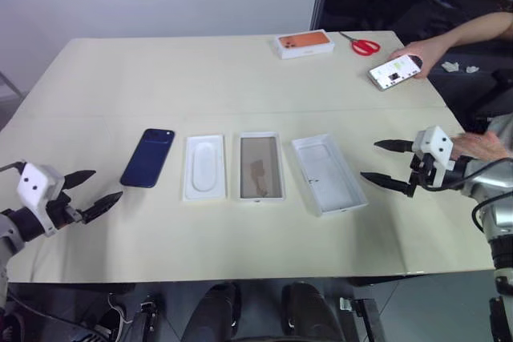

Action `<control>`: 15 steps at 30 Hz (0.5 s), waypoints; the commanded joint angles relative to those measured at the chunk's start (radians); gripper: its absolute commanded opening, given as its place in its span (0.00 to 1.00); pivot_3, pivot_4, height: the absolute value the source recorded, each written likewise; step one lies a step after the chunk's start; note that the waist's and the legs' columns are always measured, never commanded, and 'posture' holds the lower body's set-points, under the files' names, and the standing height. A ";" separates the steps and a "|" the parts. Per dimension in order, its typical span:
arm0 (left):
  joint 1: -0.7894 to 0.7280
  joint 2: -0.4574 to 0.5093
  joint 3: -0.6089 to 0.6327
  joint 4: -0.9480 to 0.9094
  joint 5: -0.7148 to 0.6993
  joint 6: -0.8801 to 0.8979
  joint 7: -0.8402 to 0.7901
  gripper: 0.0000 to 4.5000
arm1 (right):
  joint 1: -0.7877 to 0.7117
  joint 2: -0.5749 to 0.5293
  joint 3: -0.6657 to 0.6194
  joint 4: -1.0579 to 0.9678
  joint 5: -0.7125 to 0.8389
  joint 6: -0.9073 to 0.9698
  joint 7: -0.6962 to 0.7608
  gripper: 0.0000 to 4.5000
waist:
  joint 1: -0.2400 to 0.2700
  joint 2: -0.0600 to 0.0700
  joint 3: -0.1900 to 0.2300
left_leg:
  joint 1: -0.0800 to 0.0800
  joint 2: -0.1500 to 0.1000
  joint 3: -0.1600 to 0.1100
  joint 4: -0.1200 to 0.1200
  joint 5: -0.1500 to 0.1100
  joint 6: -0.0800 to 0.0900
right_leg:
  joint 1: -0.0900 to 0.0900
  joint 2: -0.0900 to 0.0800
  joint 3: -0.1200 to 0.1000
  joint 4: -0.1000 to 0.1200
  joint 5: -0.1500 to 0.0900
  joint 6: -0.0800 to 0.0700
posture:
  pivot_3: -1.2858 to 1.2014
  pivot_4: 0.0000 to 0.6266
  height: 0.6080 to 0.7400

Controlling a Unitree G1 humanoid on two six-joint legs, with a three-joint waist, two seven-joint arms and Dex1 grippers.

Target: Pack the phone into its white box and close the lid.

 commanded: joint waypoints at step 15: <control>-0.002 0.008 0.034 -0.026 -0.032 -0.014 0.007 0.99 | -0.026 -0.003 -0.023 -0.028 0.007 0.004 -0.016 1.00 | 0.000 0.000 0.000 | 0.000 0.000 0.000 0.000 0.000 0.000 | 0.000 0.000 0.000 0.000 0.000 0.000 | 0.52 0.24 1.00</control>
